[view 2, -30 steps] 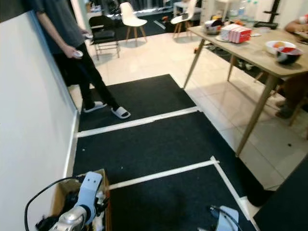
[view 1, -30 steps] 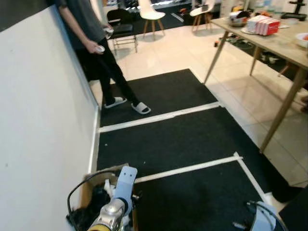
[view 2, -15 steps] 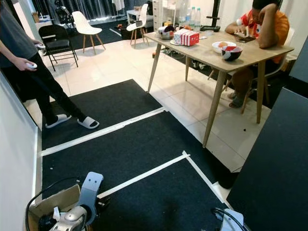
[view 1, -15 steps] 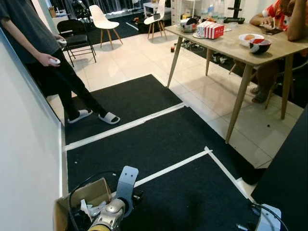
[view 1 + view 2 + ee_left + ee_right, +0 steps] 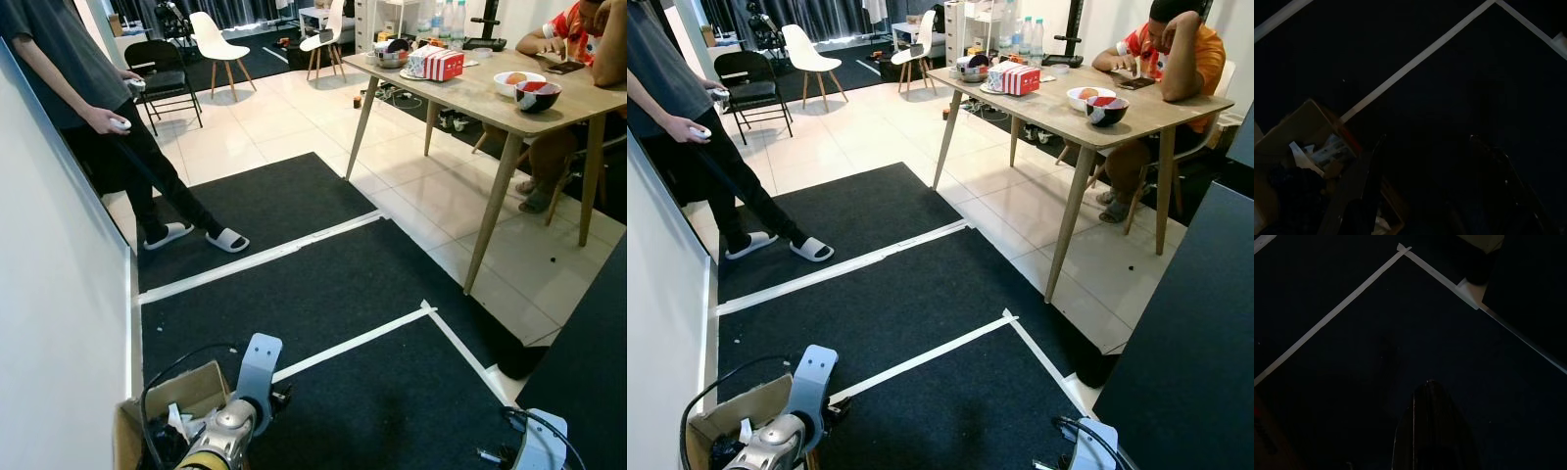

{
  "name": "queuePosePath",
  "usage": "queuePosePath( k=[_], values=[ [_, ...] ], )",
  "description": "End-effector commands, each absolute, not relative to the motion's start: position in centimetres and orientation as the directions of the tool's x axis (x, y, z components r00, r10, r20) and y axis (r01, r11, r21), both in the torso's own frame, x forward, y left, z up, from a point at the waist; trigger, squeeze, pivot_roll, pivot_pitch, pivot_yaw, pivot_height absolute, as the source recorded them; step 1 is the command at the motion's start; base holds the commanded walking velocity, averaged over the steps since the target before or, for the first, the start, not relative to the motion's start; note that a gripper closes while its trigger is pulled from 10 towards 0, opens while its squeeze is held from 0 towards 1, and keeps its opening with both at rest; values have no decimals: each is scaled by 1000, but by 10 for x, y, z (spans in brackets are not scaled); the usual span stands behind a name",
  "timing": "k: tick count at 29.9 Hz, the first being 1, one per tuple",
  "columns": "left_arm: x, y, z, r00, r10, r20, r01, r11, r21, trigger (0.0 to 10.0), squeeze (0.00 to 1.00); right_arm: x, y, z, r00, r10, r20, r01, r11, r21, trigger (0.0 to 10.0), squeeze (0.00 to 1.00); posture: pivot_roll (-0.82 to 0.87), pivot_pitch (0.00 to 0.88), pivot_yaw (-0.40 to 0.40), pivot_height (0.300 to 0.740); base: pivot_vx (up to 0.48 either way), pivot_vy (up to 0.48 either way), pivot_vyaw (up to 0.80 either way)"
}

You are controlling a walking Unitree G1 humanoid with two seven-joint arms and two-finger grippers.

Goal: Restocking fridge

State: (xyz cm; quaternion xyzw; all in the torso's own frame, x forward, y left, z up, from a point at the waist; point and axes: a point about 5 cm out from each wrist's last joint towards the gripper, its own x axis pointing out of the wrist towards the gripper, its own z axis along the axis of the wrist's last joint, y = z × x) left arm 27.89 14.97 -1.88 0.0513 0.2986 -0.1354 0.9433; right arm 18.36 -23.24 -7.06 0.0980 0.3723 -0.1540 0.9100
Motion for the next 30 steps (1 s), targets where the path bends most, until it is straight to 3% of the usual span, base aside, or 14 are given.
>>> queuePosePath(
  k=[1, 18, 30],
  values=[
    [277, 153, -21, 787, -209, -581, 261, 965, 6, 10000, 0, 184, -231, -70, 682, -203, -702, 347, 936, 66, 10000, 0, -95, 32, 98, 740, 0, 0, 0],
    [271, 150, -26, 773, -223, -594, 270, 963, -11, 10000, 0, 183, -232, -70, 684, -201, -701, 337, 940, 59, 10000, 0, -104, 45, 104, 740, 0, 0, 0],
    [271, 148, -26, 774, -228, -590, 264, 964, -27, 10000, 0, 186, -232, -69, 690, -195, -697, 326, 944, 58, 10000, 0, -108, 46, 97, 740, 271, 0, 0]
  ],
)
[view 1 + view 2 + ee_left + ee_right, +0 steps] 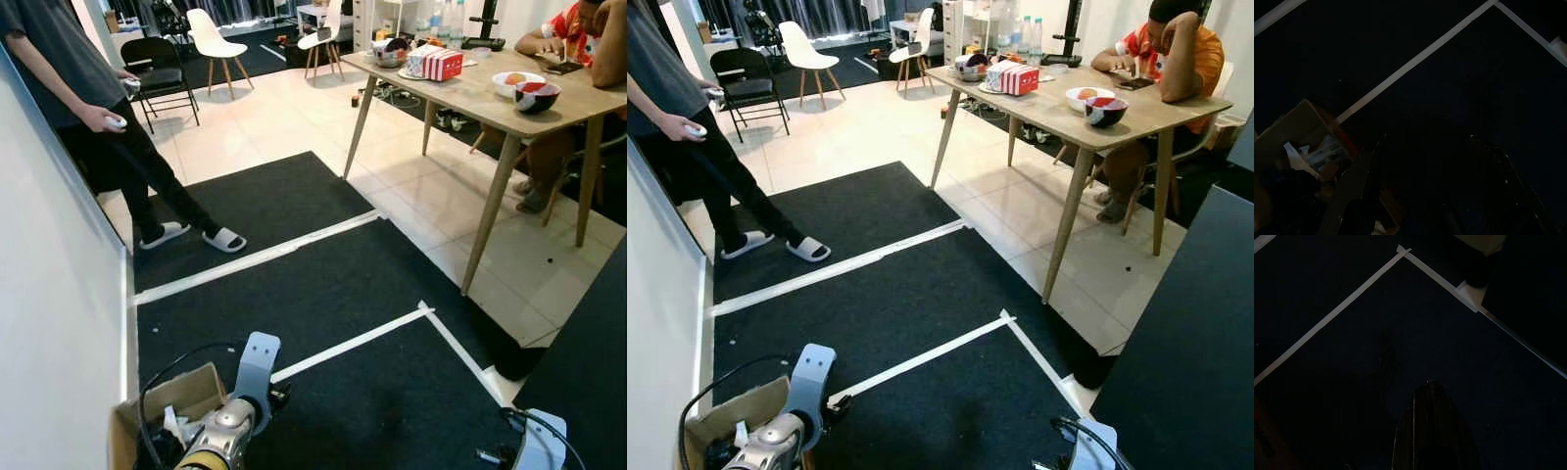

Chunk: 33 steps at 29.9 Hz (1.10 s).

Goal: Restocking fridge

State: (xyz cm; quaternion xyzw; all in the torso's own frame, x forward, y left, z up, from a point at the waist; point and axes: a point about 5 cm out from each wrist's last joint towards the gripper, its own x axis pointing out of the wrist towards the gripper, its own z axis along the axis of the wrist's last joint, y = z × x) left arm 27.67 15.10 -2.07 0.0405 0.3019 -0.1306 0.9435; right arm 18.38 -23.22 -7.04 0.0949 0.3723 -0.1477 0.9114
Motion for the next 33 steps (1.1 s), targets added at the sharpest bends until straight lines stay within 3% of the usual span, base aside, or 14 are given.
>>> queuePosePath(
  k=[1, 33],
  values=[
    [271, 148, -26, 774, -229, -590, 264, 964, -27, 10000, 0, 186, -232, -69, 691, -195, -697, 325, 944, 59, 10000, 0, -108, 46, 97, 740, 326, 0, 0],
    [270, 147, -26, 772, -234, -591, 270, 963, -28, 10000, 0, 187, -235, -67, 695, -197, -691, 324, 944, 57, 10000, 0, -114, 47, 96, 740, 328, 0, 0]
  ],
)
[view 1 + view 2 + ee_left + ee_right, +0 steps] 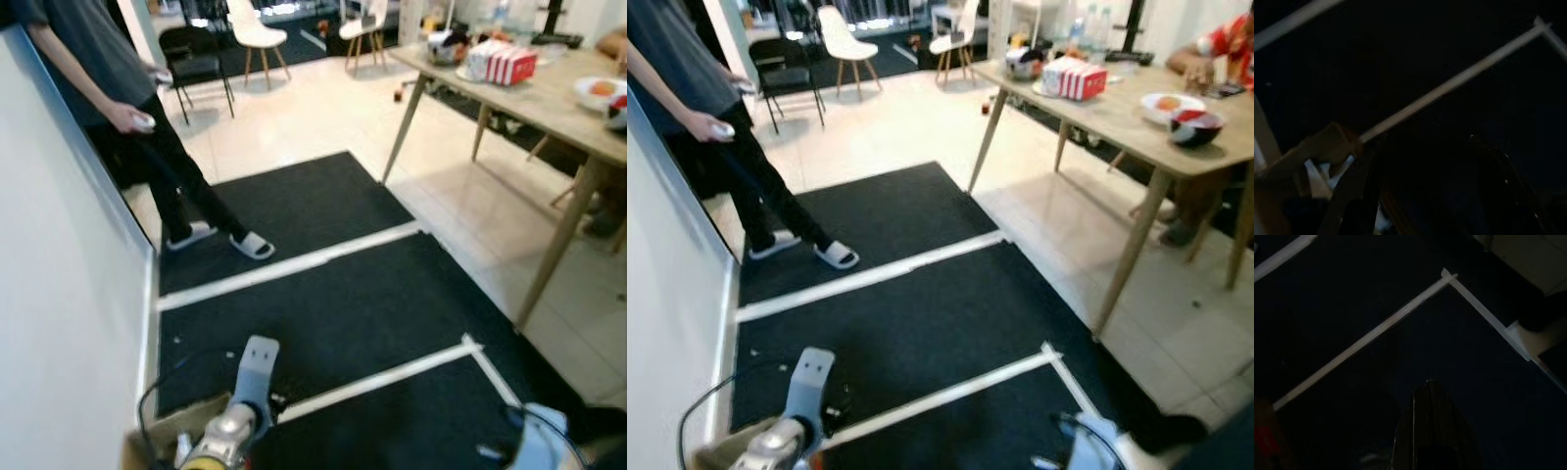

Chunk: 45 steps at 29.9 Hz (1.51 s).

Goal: Restocking fridge

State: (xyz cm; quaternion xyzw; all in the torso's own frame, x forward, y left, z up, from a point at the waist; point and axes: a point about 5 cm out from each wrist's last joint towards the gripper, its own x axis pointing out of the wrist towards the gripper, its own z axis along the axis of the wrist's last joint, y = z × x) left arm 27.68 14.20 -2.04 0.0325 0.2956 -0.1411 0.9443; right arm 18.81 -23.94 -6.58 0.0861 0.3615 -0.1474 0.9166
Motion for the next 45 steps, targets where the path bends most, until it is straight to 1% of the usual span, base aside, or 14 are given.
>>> queuePosePath(
  k=[1, 13, 35, 45],
  values=[
    [270, 146, -26, 773, -235, -590, 270, 962, -29, 10000, 0, 188, -235, -67, 697, -197, -690, 324, 944, 58, 10000, 0, -117, 45, 94, 740, 326, 0, 0],
    [270, 144, -26, 774, -236, -587, 267, 963, -35, 10000, 0, 190, -233, -66, 700, -183, -690, 305, 951, 57, 10000, 0, -119, 39, 85, 740, 322, 0, 0],
    [268, 145, -28, 774, -233, -590, 263, 964, -35, 10000, 0, 193, -233, -65, 704, -169, -690, 292, 954, 64, 10000, 0, -118, 28, 74, 740, 311, 0, -786],
    [267, 147, -29, 777, -222, -589, 249, 968, -36, 10000, 0, 193, -230, -66, 702, -153, -696, 271, 960, 63, 10000, 0, -106, 24, 65, 740, 304, 0, 0]
  ],
)
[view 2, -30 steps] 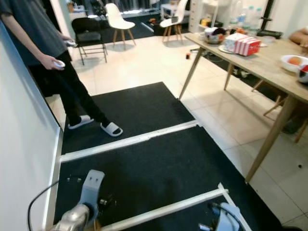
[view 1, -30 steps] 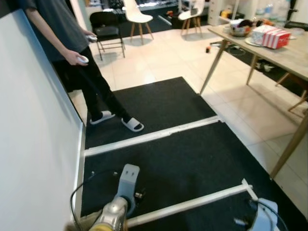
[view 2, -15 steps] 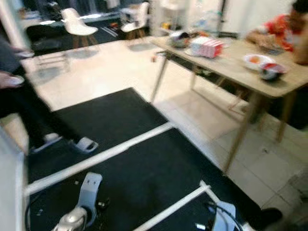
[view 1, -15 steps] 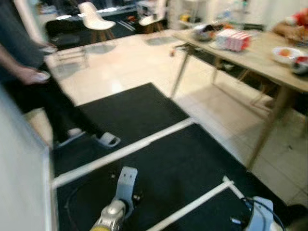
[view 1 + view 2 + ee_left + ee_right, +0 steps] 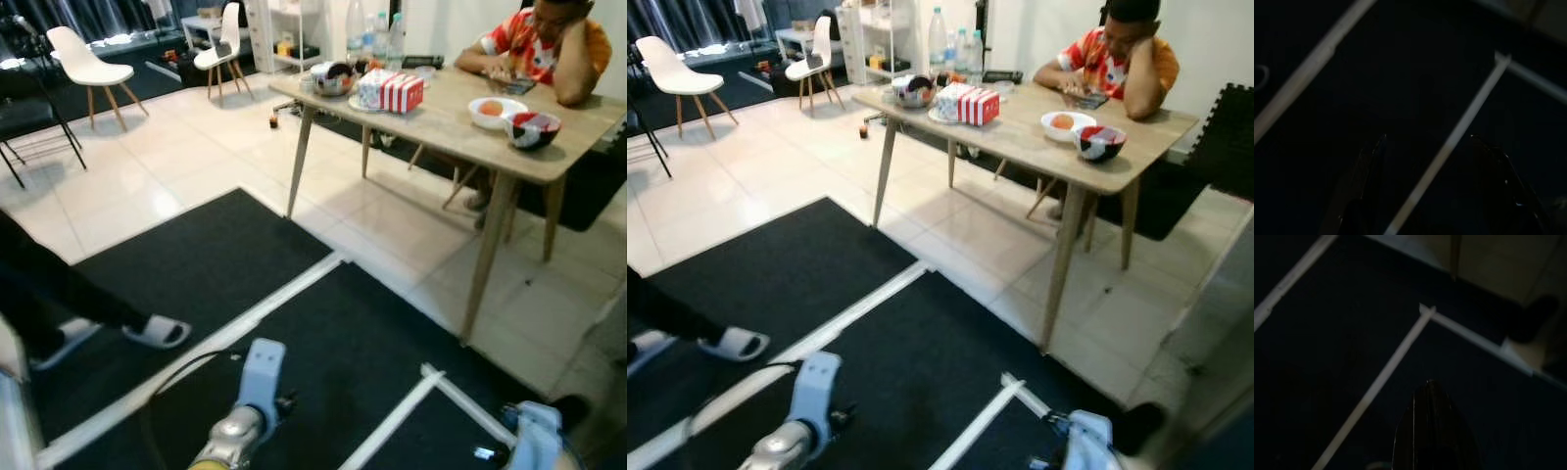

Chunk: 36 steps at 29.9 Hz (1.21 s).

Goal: Restocking fridge

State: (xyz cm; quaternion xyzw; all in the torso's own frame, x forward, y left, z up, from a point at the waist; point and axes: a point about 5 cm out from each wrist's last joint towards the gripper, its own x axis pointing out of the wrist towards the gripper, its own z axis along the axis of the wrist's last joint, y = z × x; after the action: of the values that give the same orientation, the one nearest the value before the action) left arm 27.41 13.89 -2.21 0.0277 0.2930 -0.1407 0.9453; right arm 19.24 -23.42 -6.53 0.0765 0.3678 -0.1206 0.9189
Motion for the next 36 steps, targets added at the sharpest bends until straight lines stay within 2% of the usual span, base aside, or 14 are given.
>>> queuePosePath(
  k=[1, 17, 21, 36],
  values=[
    [266, 148, -29, 778, -220, -589, 247, 968, -36, 10000, 0, 194, -229, -66, 702, -152, -696, 271, 960, 64, 10000, 0, -106, 24, 65, 740, 307, 0, 0],
    [269, 147, -27, 774, -230, -589, 261, 965, -34, 10000, 0, 197, -229, -64, 703, -150, -695, 253, 966, 47, 10000, 0, -121, 48, 95, 740, 299, 0, 0],
    [269, 146, -27, 770, -241, -591, 278, 960, -29, 10000, 0, 197, -228, -64, 704, -135, -698, 222, 974, 36, 10000, 0, -116, 43, 86, 740, 289, 0, 0],
    [269, 150, -27, 779, -217, -589, 240, 970, -39, 10000, 0, 197, -219, -67, 699, -127, -704, 248, 966, 72, 10000, 0, -100, 48, 72, 740, 288, 0, -31]
  ],
)
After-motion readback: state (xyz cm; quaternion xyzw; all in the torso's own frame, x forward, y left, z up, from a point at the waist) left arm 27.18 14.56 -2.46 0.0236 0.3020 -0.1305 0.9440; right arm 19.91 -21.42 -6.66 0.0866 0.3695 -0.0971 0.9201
